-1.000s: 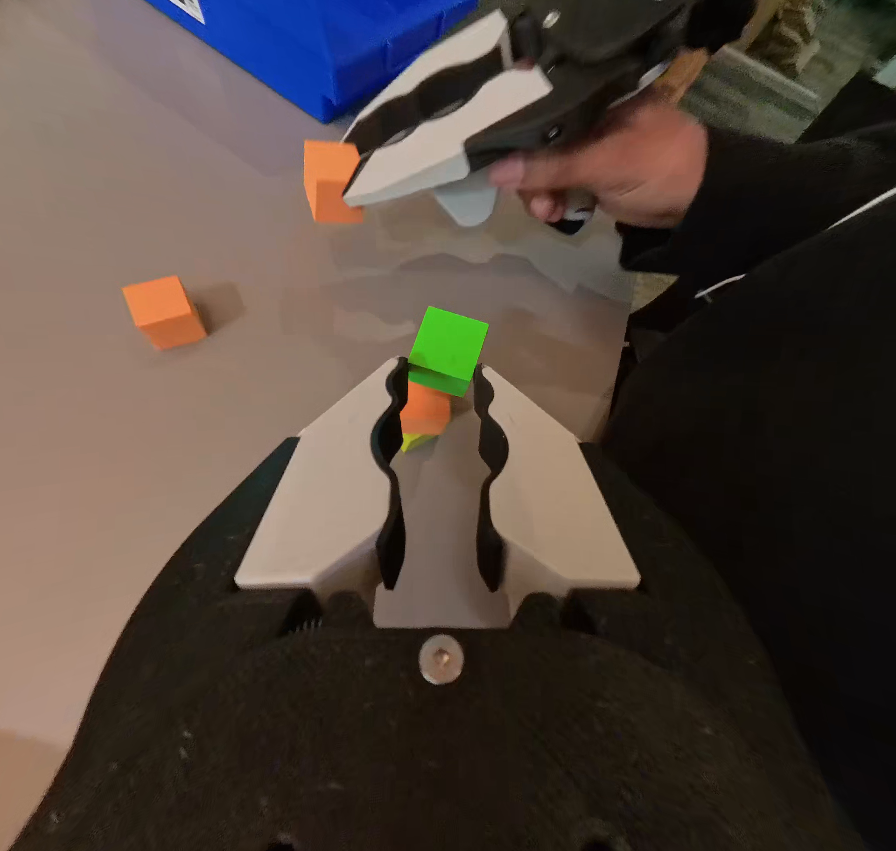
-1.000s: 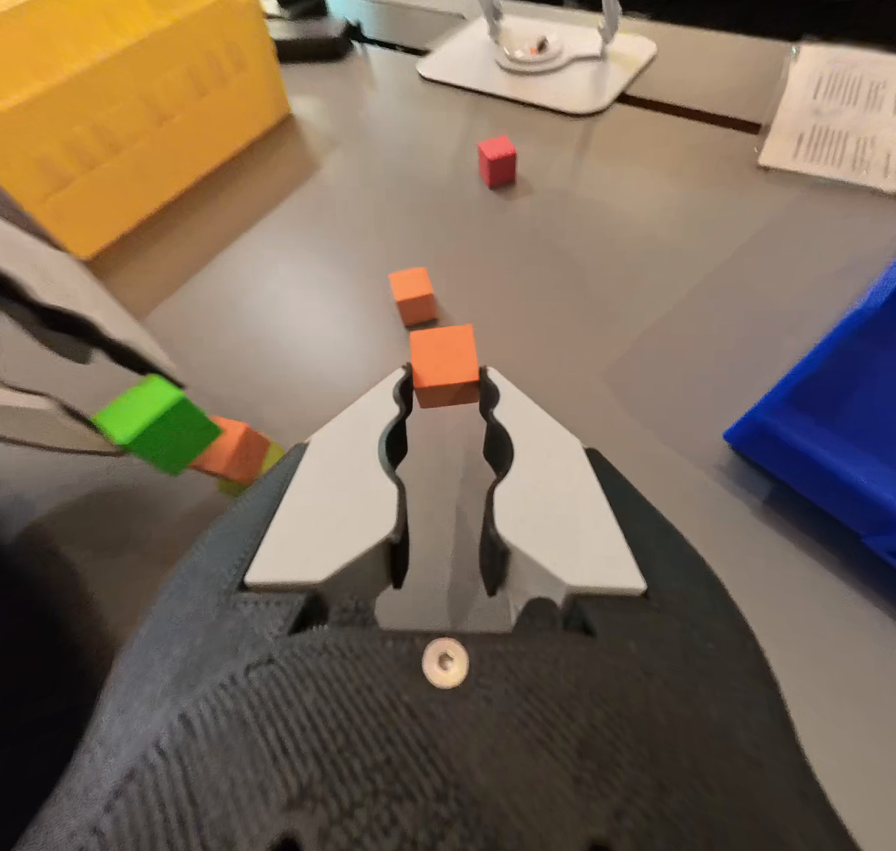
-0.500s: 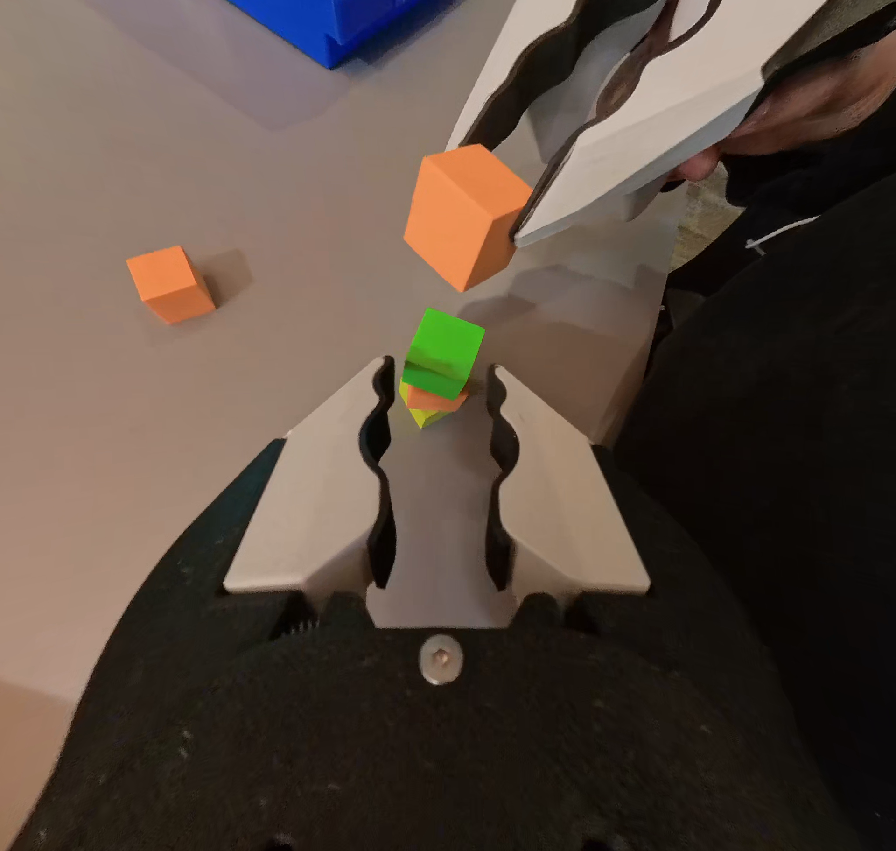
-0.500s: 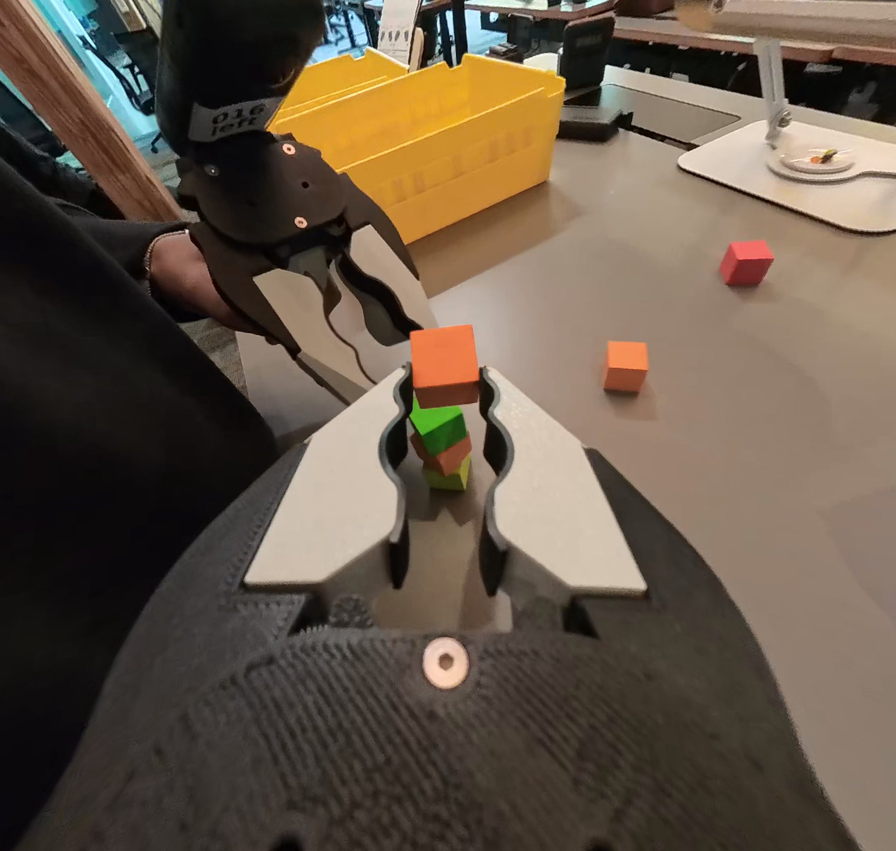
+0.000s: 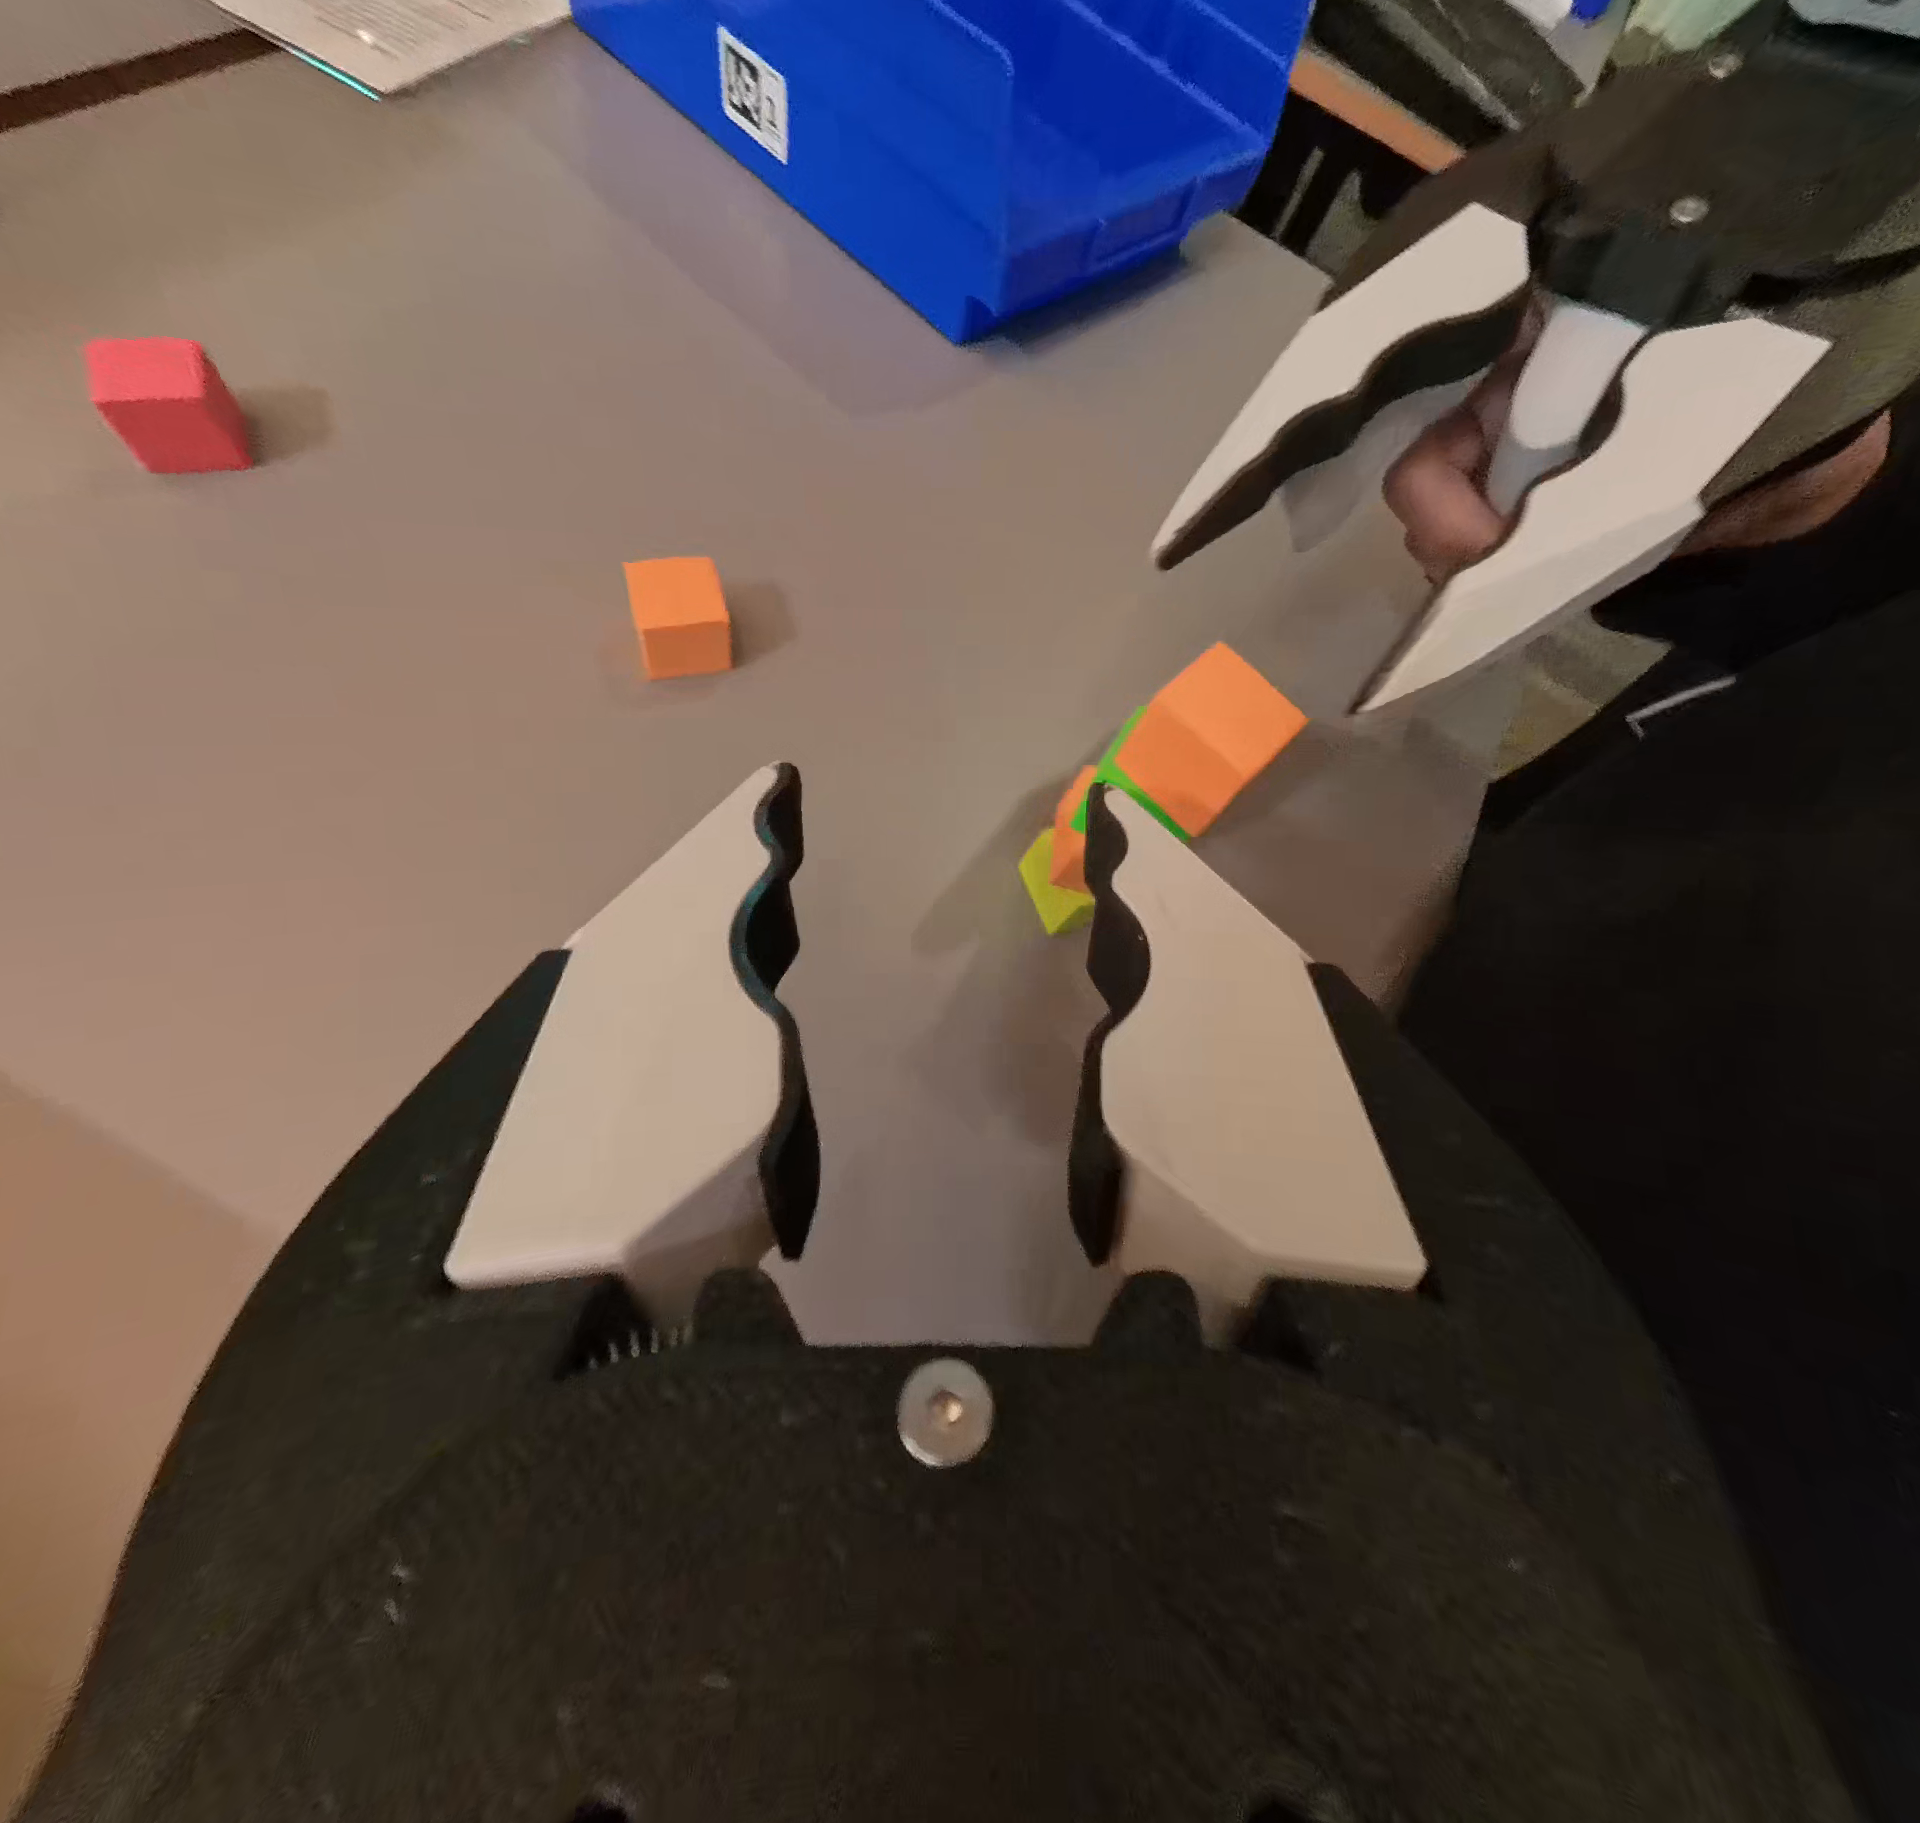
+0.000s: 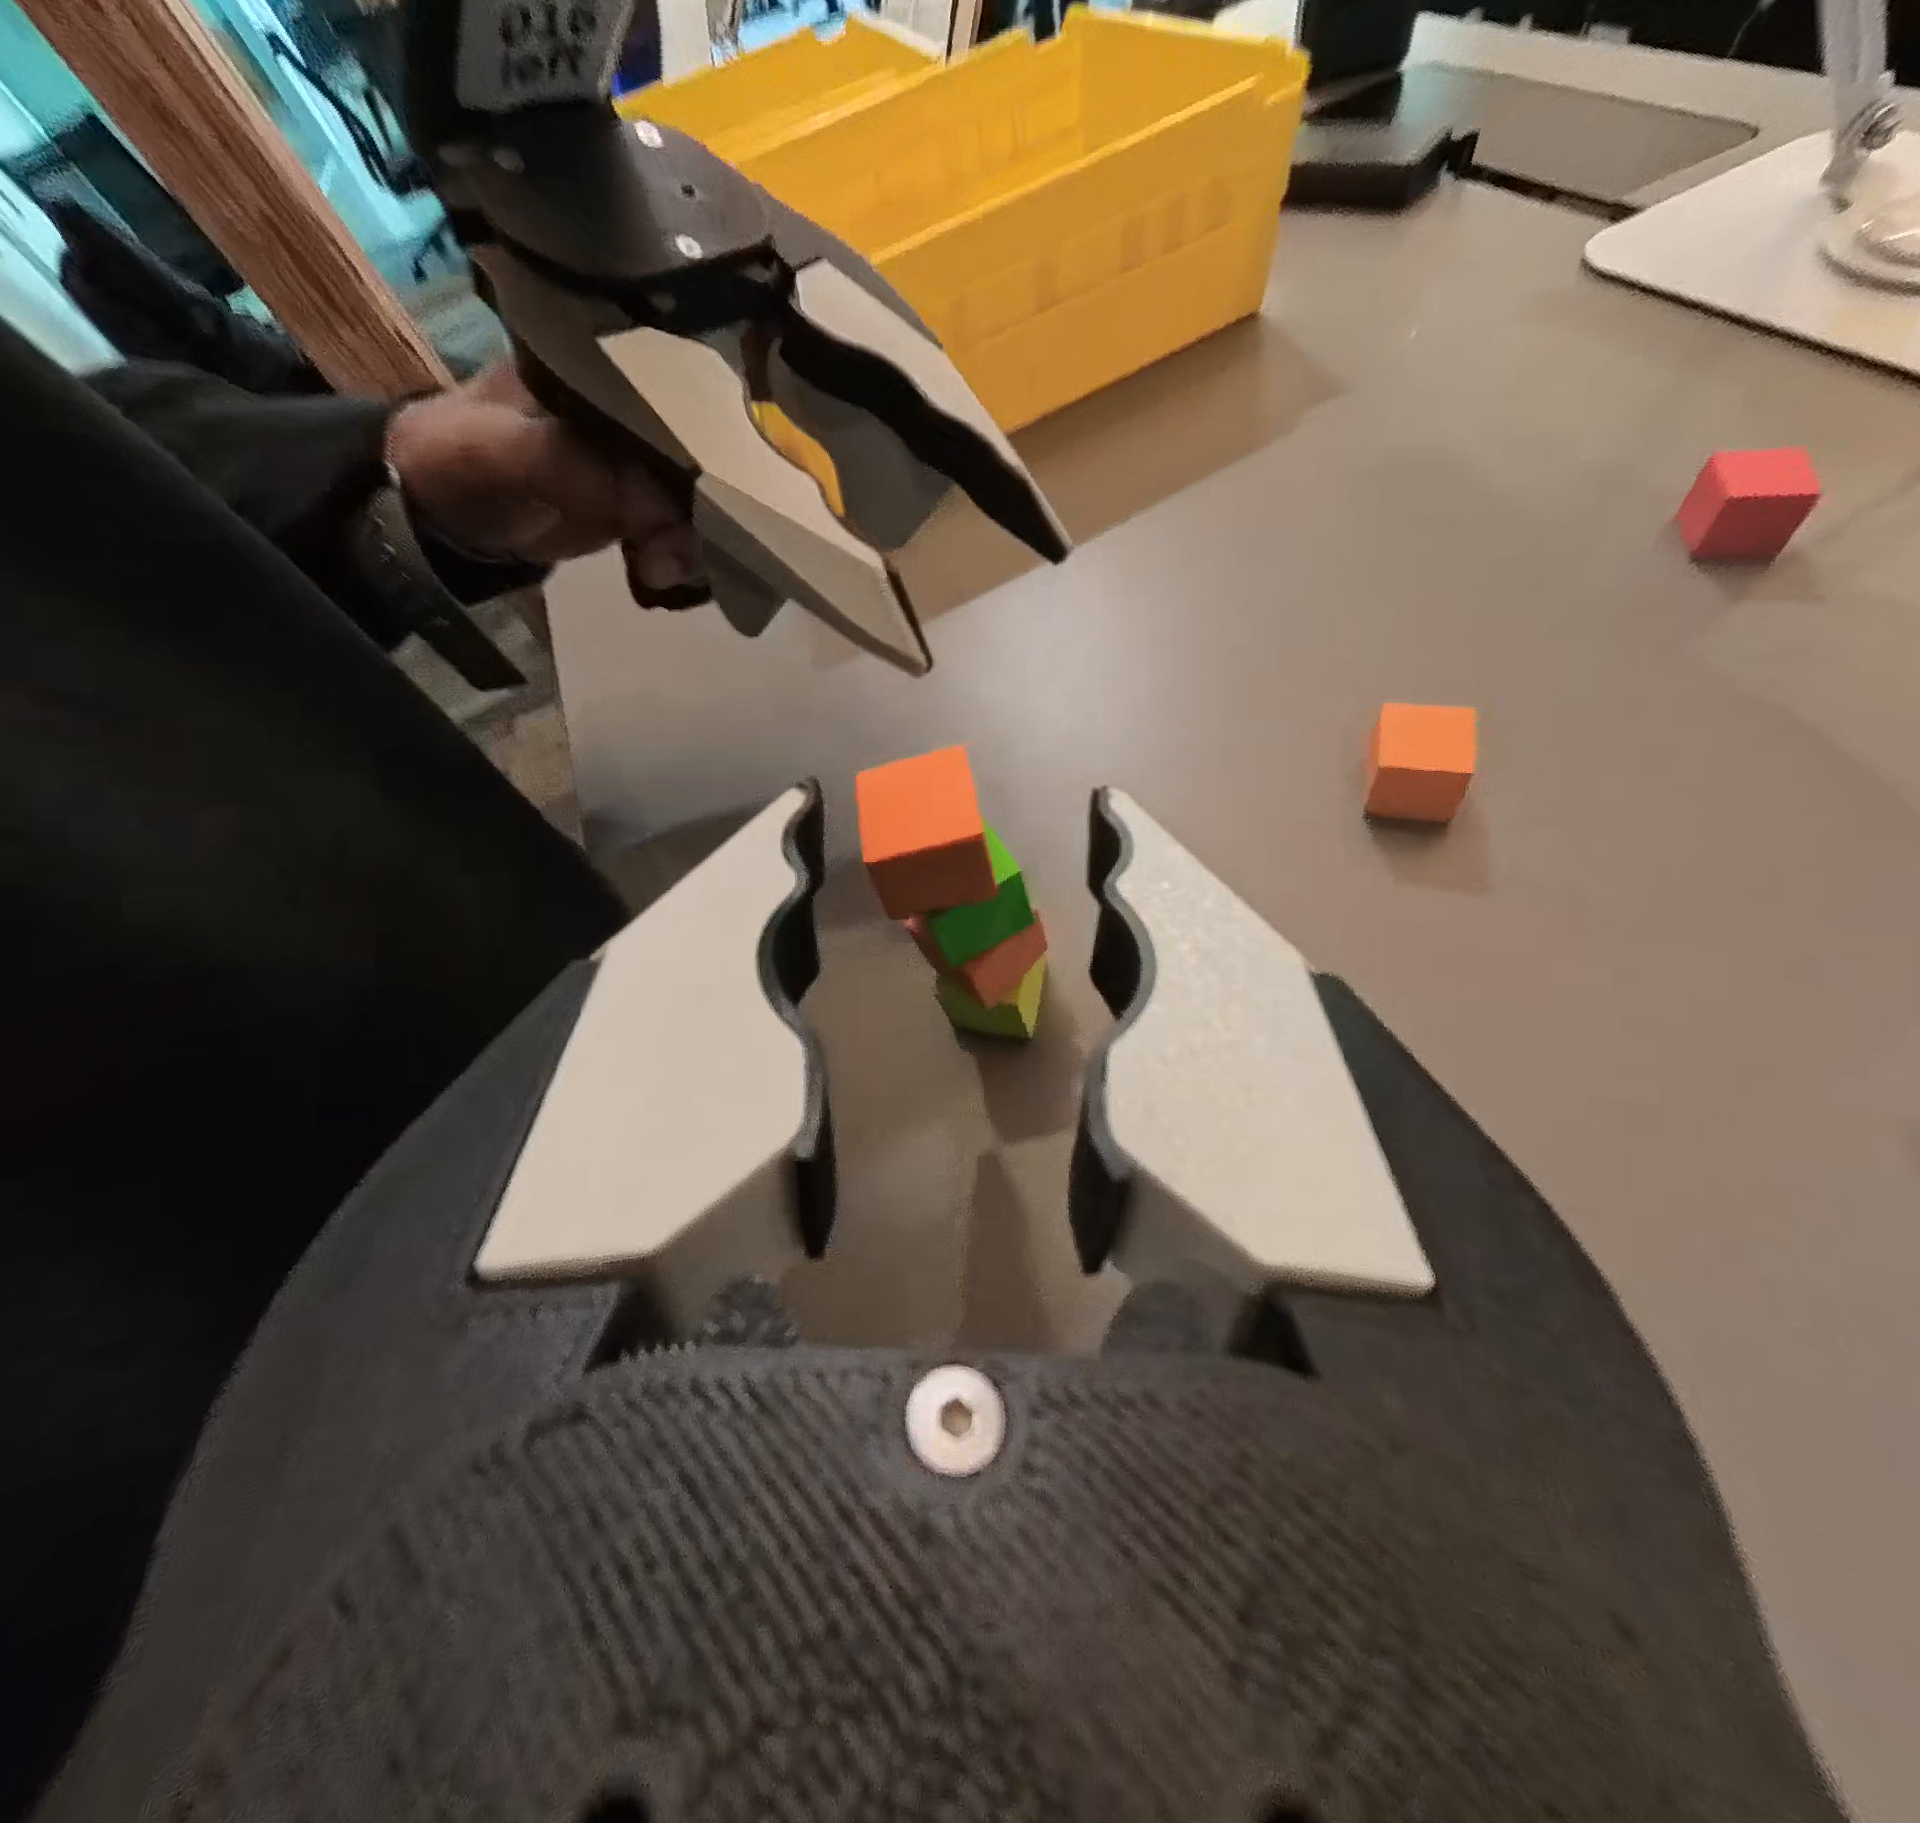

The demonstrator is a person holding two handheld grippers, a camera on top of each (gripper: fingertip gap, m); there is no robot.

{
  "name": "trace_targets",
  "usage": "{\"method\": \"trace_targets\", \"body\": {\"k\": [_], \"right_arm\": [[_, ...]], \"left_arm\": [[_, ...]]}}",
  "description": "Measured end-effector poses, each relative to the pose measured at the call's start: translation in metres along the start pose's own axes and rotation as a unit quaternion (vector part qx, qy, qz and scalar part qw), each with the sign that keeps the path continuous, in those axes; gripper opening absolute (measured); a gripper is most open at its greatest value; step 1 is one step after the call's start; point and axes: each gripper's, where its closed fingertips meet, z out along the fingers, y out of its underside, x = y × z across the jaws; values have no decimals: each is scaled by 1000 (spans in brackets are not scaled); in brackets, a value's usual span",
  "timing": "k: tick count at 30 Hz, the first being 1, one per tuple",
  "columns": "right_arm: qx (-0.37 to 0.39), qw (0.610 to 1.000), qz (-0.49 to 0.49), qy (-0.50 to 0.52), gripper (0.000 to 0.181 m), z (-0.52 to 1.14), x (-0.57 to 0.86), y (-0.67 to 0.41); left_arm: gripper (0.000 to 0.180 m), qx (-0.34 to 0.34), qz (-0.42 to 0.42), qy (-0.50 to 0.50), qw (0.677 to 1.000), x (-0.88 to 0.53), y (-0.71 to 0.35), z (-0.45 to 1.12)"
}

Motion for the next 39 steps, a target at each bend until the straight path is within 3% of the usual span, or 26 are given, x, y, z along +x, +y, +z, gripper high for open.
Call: {"method": "trace_targets", "body": {"k": [6, 9, 16, 20, 24, 26, 33, 39], "right_arm": [[62, 994, 60, 65, 45, -17, 50, -12], [23, 986, 75, 150, 49, -3, 100, 0], [-58, 987, 34, 143, 54, 75, 132, 15], [-110, 976, 0, 186, 24, 81, 147, 31], [-62, 975, 0, 215, 24, 44, 147, 9], [-28, 978, 11, 207, 24, 19, 135, -6], [13, 993, -20, 118, 24, -40, 51, -31], [20, 999, -25, 30, 24, -30, -6, -35]], "left_arm": [[51, 26, -43, -72, 996, -64, -19, 14], [51, 40, -75, -98, 991, -103, -33, 32], [57, 10, -109, -179, 978, -192, -53, 87], [59, -24, -108, -195, 974, -216, -53, 119], [54, -65, -88, -212, 971, -229, -49, 138], [24, -73, -78, -200, 974, -224, -50, 140], [23, 27, 4, -37, 999, -108, -99, 85], [23, 15, 104, 39, 994, -8, -95, 7]]}}
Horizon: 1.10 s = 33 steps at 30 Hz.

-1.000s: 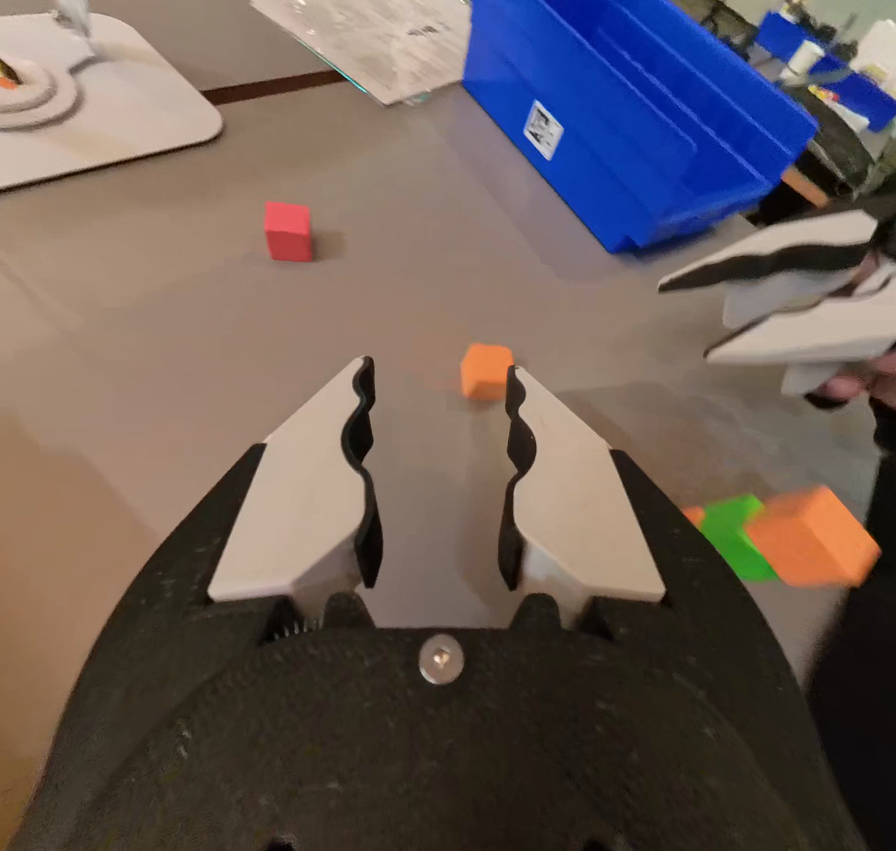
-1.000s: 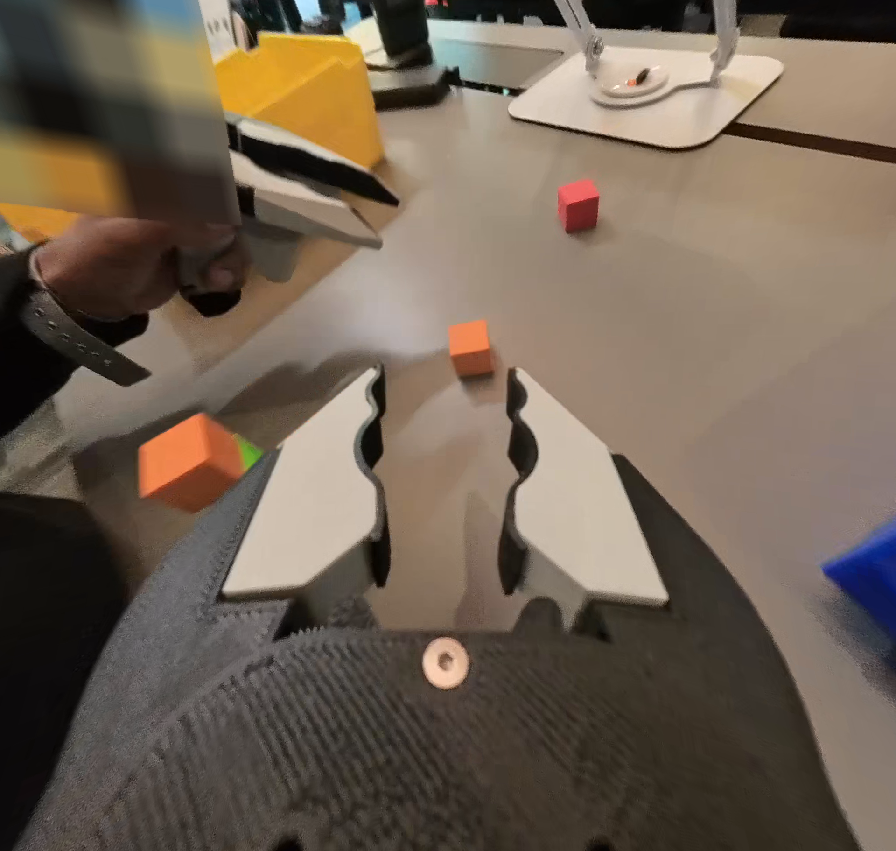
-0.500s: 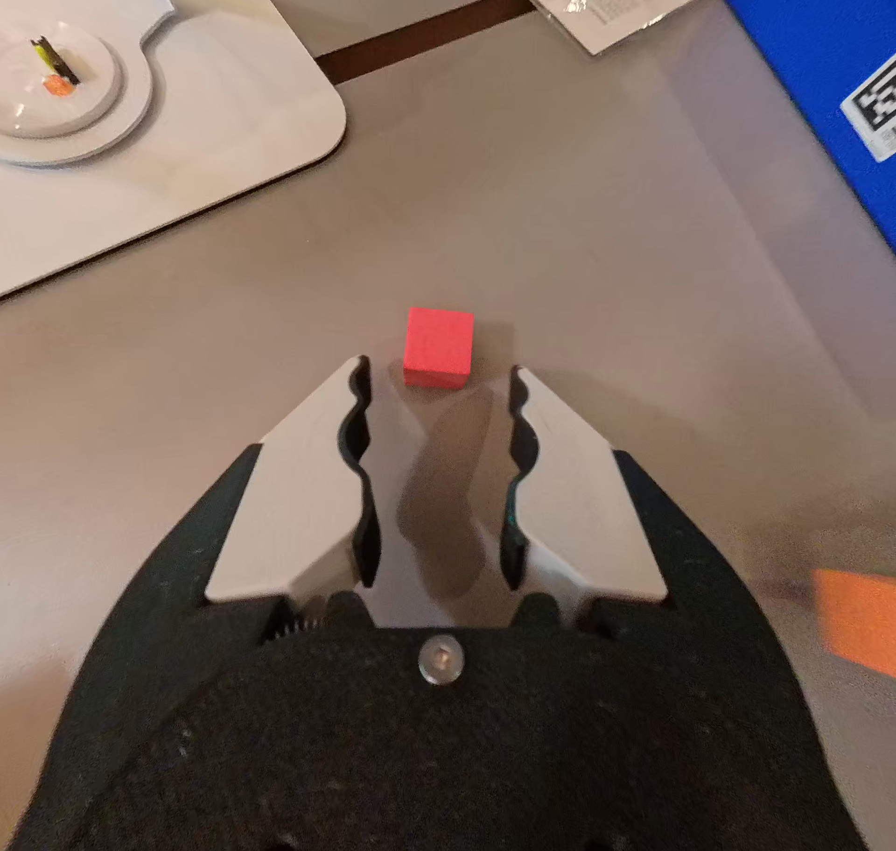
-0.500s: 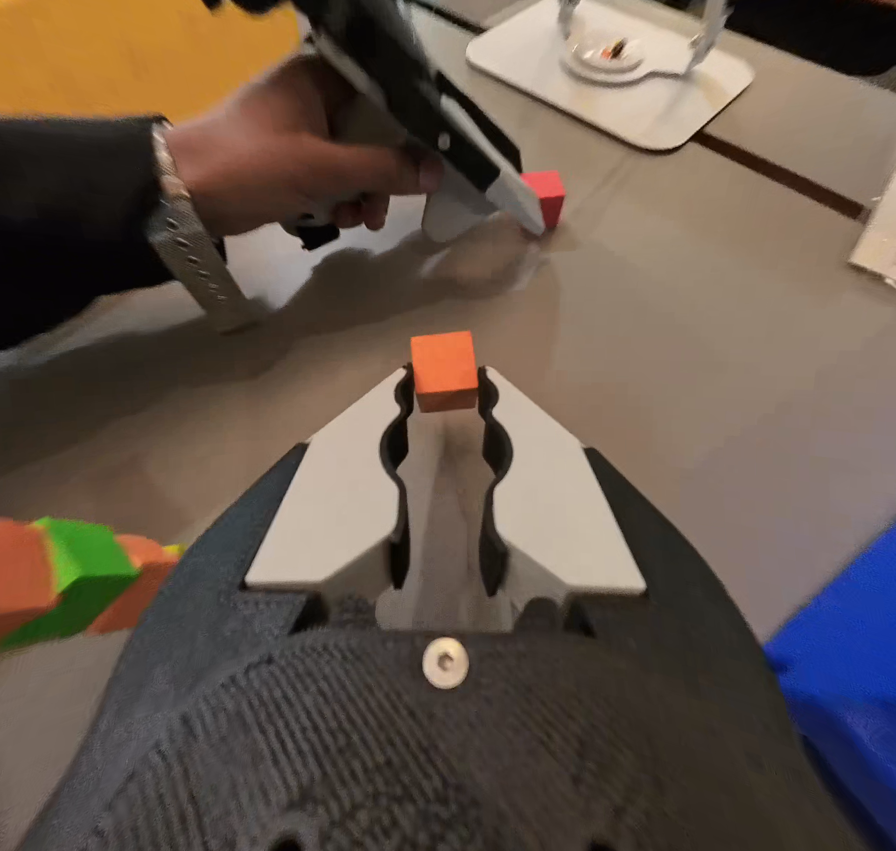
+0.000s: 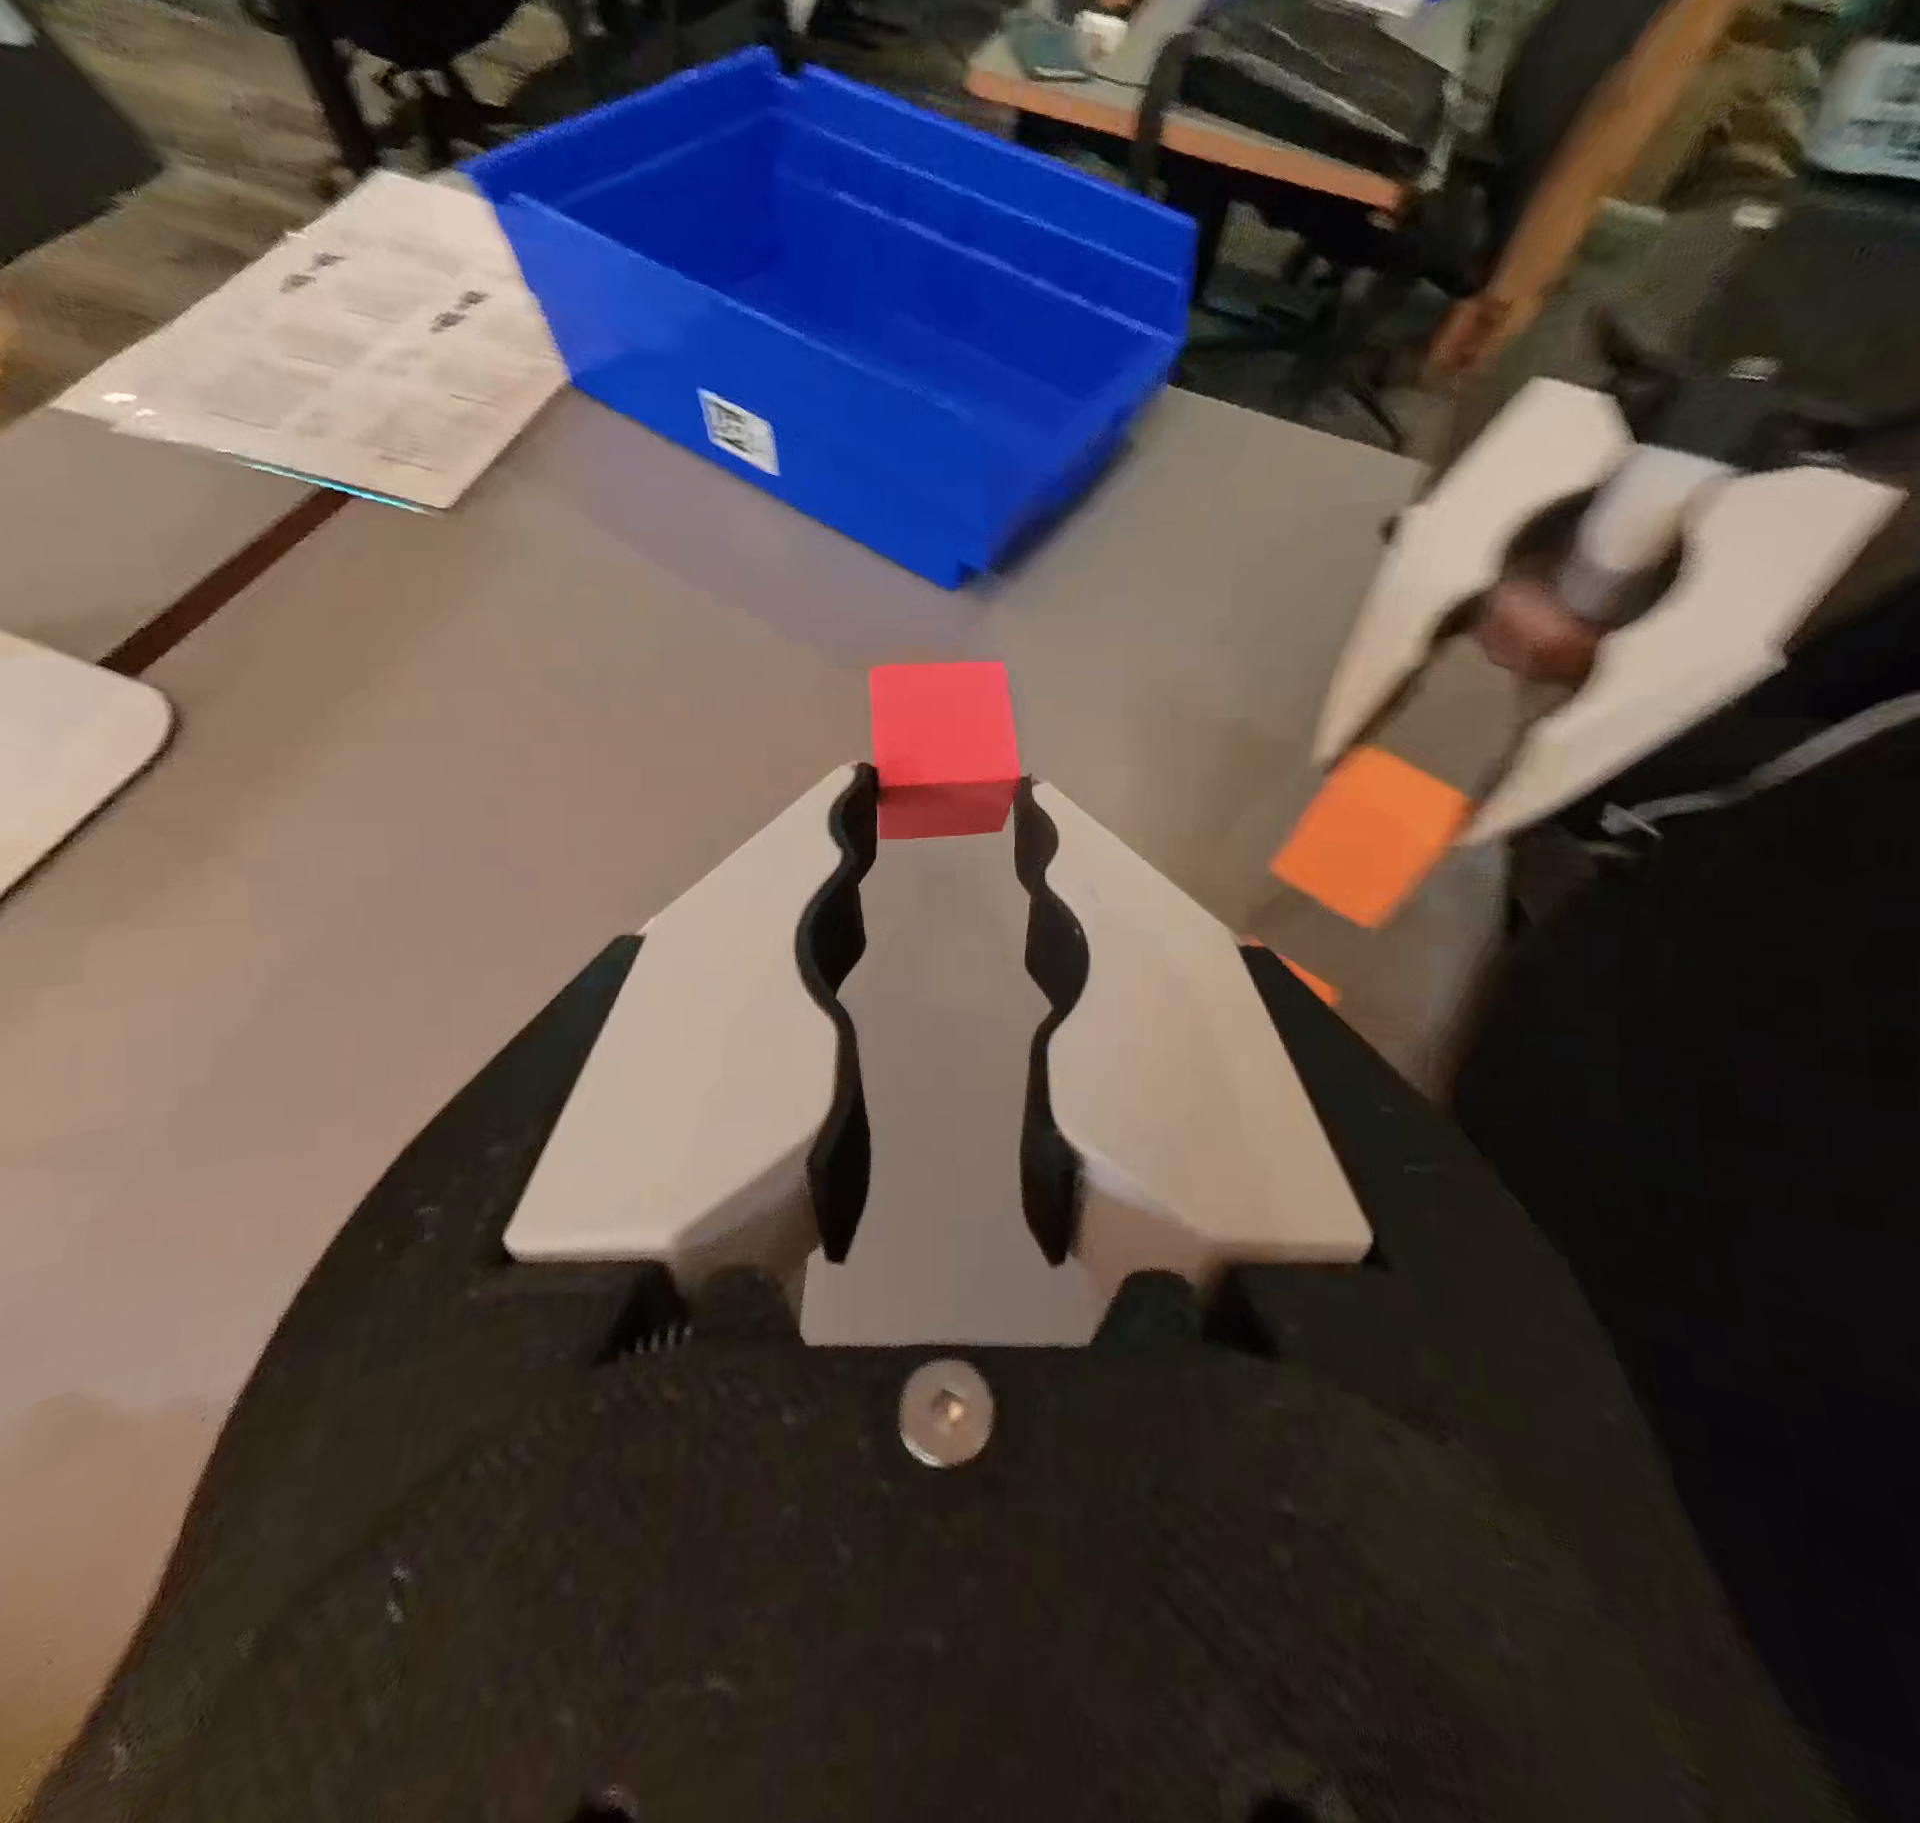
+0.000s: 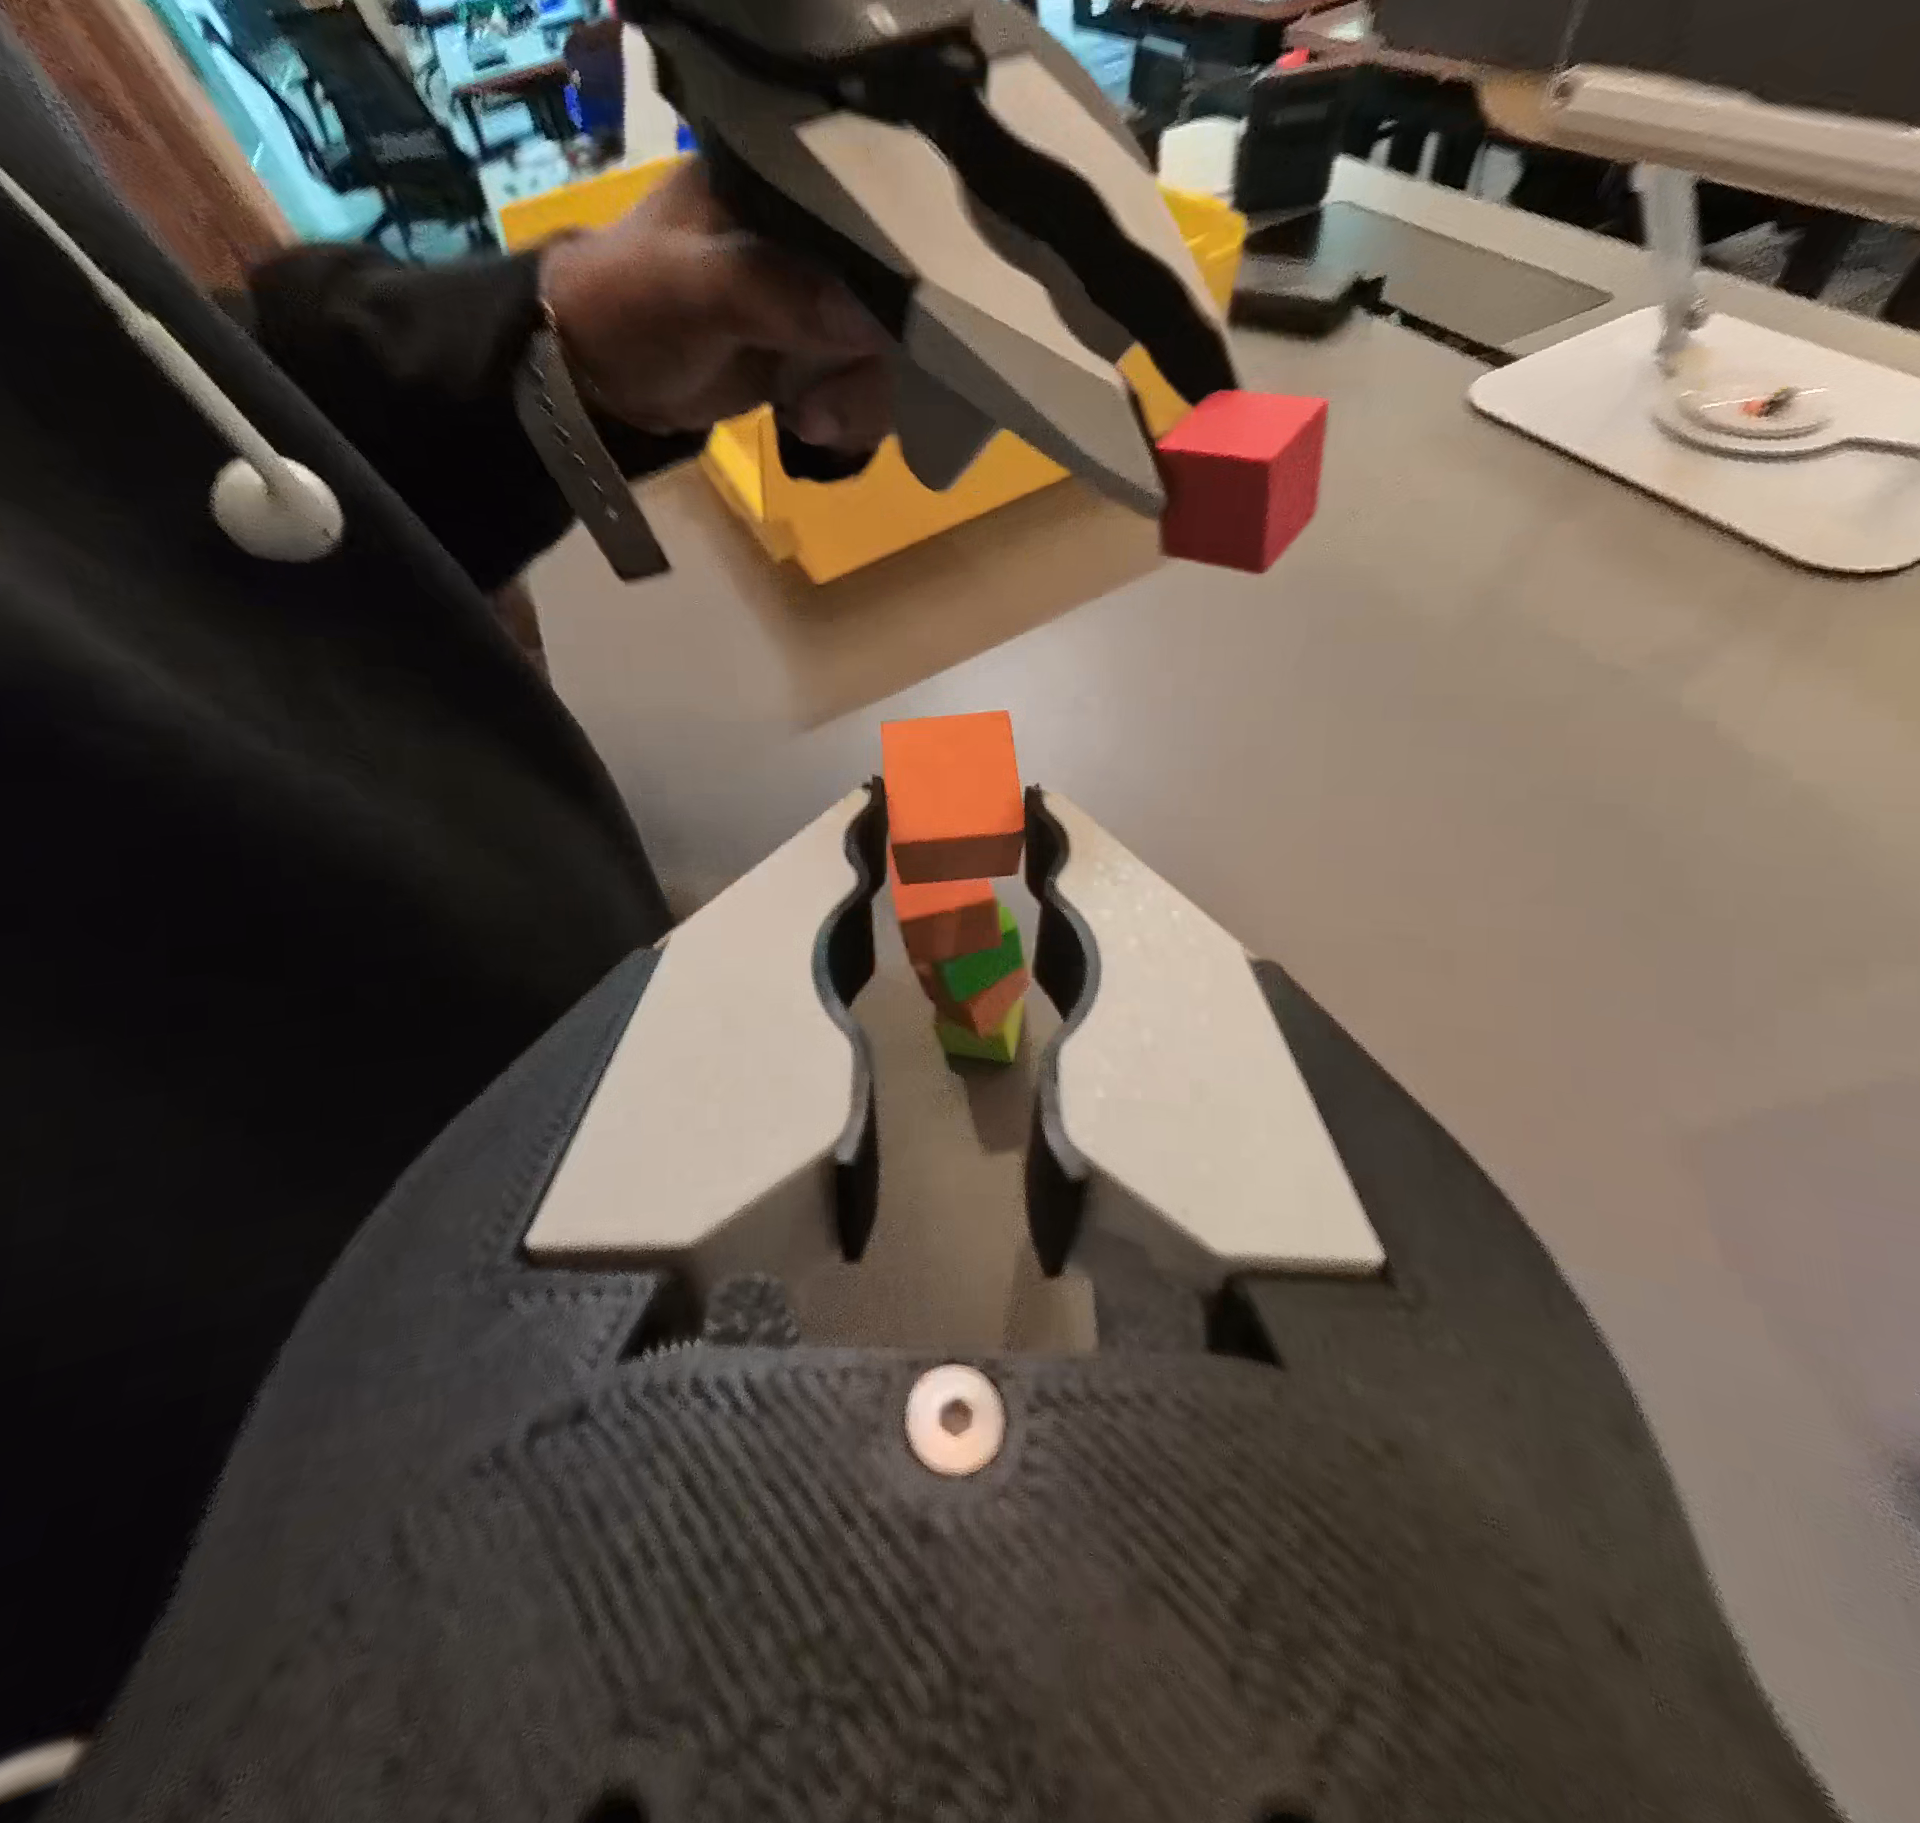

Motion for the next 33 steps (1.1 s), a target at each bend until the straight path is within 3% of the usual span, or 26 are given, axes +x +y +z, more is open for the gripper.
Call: {"method": "trace_targets", "body": {"k": [4, 14, 23, 28, 30, 33], "right_arm": [[-45, 998, -23, -23, 24, 23, -12, 17], [-68, 997, -46, -12, 25, 32, -11, 25], [-58, 998, -36, 15, 46, 23, -7, 26], [-47, 998, -15, 33, 50, 9, -2, 32], [-59, 998, -2, 31, 45, 5, -3, 45], [-117, 993, 10, -20, 14, 6, -20, 78]], "left_arm": [[23, -22, 18, 45, 999, 42, 13, -19], [23, -46, 24, 80, 995, 80, 29, -19], [24, -91, 25, 91, 991, 86, 46, -3], [39, -87, 24, 84, 992, 83, 43, -6], [41, -76, 12, 88, 993, 83, 40, -10], [41, -66, -5, 80, 995, 76, 40, -15]]}}
